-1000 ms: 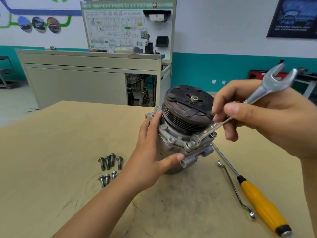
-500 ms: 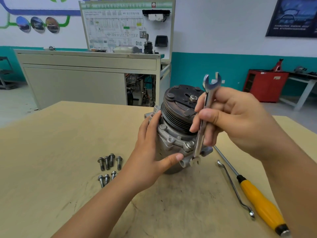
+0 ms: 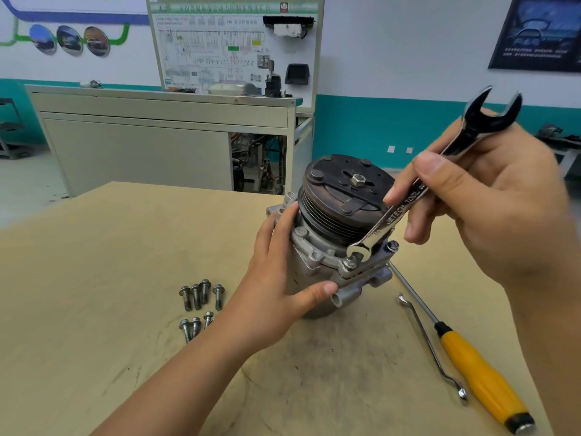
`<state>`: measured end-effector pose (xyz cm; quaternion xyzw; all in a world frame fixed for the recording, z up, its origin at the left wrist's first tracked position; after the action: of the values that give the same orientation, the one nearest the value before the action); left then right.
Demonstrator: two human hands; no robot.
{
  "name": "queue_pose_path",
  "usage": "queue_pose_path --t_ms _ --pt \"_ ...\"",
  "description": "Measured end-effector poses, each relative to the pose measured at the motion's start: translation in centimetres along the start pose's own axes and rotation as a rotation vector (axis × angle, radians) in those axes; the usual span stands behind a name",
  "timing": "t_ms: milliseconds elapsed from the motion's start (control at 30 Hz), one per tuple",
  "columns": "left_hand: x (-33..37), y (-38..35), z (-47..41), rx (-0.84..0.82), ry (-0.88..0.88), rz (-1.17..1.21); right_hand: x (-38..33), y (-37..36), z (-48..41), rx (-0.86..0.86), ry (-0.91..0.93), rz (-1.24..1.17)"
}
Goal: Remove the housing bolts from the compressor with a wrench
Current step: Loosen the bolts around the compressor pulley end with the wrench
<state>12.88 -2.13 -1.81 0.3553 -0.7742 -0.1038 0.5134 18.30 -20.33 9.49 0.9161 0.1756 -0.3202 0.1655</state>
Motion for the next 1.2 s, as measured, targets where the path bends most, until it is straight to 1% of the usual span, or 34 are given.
queue_pose_path --t_ms 167,333,900,1033,1200 --pt "0.1 0.0 0.0 0.003 -0.009 0.005 0.7 0.4 0.0 0.008 -0.027 -0.043" --pt "0.1 0.0 0.0 0.003 -0.011 0.000 1.1 0.6 -0.1 0.008 -0.005 -0.087" --pt "0.1 0.0 0.0 0.005 -0.021 -0.008 1.4 0.4 -0.2 -0.106 -0.045 -0.101" --pt "0.1 0.0 0.0 0.004 -0.018 -0.007 1.5 0.6 -0.2 -0.078 -0.057 -0.121" --pt "0.1 0.0 0.0 -0.001 -0.017 -0.018 1.3 0.9 -0.2 -0.062 -0.017 -0.109"
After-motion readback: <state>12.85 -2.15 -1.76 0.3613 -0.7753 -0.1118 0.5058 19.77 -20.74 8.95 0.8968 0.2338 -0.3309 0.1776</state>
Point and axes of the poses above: each hand's wrist, its own z-axis away from the middle knuckle, its own y-axis out of the back of the hand, x = y × z, the point moved 2 cm from there along -z, towards the middle knuckle, and after that the axes turned 3 degrees about x, right-handed, at the moved point
